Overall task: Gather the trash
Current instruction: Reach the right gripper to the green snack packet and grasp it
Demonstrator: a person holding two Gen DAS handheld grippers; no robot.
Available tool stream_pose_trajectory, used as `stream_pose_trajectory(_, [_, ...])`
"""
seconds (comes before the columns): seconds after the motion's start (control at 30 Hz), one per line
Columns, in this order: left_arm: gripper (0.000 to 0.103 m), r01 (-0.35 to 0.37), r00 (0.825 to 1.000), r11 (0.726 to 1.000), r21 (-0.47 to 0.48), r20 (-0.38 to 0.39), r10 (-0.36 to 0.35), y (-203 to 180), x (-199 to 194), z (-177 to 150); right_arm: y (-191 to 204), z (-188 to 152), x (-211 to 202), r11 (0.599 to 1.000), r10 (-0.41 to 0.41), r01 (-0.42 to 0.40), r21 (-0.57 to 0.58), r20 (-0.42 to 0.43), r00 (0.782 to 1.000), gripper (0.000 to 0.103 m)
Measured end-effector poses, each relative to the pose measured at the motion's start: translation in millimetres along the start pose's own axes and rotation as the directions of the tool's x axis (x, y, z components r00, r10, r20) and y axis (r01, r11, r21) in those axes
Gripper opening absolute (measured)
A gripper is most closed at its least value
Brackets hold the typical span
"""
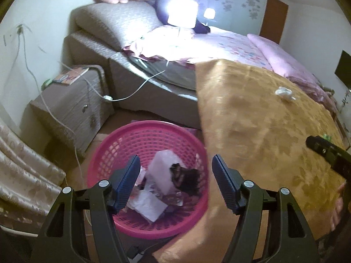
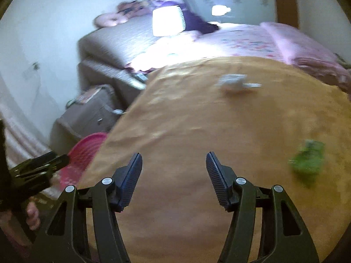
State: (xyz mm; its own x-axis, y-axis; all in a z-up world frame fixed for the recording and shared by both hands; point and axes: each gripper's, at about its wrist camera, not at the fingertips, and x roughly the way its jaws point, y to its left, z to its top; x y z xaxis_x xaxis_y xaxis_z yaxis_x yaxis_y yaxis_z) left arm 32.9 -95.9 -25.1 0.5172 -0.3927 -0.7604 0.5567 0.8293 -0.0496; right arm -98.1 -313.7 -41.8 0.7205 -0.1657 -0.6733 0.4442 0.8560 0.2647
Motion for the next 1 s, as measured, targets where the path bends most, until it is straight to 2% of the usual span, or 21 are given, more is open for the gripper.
stream_pose_trajectory(0.13, [0.065, 0.016, 1.0, 1.0, 0.017, 0.0, -0.016, -11, -1, 1, -46, -4, -12, 0.994, -0.088, 0.086, 0.073, 0.027, 0.996, 0.066])
stream_pose_trajectory(0.33, [0.065, 0.032, 0.999, 0.998, 0.053, -0.004, -0.032, -31, 0, 3, -101, -12, -19, 0.967, -0.184, 0.18, 0.18, 0.008, 0.983, 0.068])
stream_pose_trajectory(0.47, [0.065, 0.051, 0.999, 0.997, 0.064, -0.003, -0.051, -44, 0, 10, -121, -13, -12, 0.958, -0.194, 0.192, 0.215, -0.012, 0.981, 0.073])
stream_pose_trajectory(0.77, [0.065, 0.102, 0.995, 0.988, 0.112, 0.01, -0.103, -90, -1, 33, -126, -7, 6, 0.962, -0.194, 0.195, 0.19, -0.023, 0.981, 0.073])
stream_pose_trajectory(0.83, [0.065, 0.106, 0.994, 0.987, 0.123, 0.005, -0.108, -101, 3, 37, -126, -7, 6, 0.964, -0.191, 0.191, 0.183, -0.018, 0.981, 0.072])
stream_pose_trajectory(0.93, [0.065, 0.111, 0.994, 0.984, 0.138, -0.002, -0.112, -118, 11, 44, -126, -7, 5, 0.968, -0.193, 0.193, 0.163, -0.015, 0.981, 0.062])
stream_pose_trajectory(1.0, [0.065, 0.118, 0.993, 0.982, 0.145, -0.008, -0.118, -125, 15, 47, -127, -7, 3, 0.969, -0.193, 0.193, 0.156, -0.015, 0.981, 0.052])
